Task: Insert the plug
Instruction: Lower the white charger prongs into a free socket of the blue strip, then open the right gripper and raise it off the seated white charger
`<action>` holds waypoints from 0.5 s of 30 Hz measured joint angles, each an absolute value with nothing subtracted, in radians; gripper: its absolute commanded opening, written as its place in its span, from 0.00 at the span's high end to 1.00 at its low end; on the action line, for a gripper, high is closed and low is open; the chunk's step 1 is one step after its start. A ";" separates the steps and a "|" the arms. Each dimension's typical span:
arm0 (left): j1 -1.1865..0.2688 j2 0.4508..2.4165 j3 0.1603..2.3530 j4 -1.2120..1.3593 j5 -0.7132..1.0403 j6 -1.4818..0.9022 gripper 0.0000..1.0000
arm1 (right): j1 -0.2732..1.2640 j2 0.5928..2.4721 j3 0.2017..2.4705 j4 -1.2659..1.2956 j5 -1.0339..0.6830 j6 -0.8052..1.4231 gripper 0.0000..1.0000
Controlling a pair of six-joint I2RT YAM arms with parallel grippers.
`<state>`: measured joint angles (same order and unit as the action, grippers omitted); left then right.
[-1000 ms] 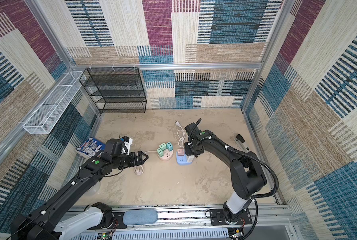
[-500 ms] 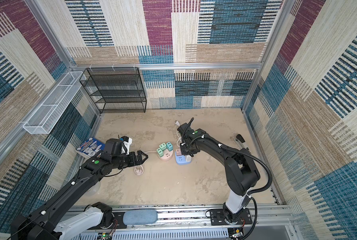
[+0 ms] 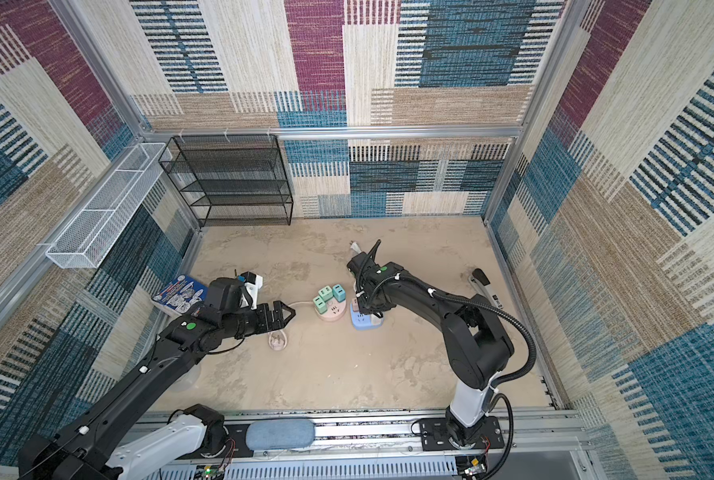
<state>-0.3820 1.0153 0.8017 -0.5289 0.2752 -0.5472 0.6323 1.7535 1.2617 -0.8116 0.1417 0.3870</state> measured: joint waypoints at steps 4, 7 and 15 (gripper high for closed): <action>-0.382 1.029 0.802 -0.528 0.281 -0.548 0.00 | 0.634 1.752 1.246 -0.791 0.150 0.401 1.00; -0.382 1.034 0.802 -0.528 0.289 -0.548 0.00 | 0.640 1.740 1.228 -0.771 0.162 0.414 0.99; -0.382 1.045 0.831 -0.535 0.294 -0.548 0.00 | 0.640 1.649 1.197 -0.784 0.136 0.477 0.49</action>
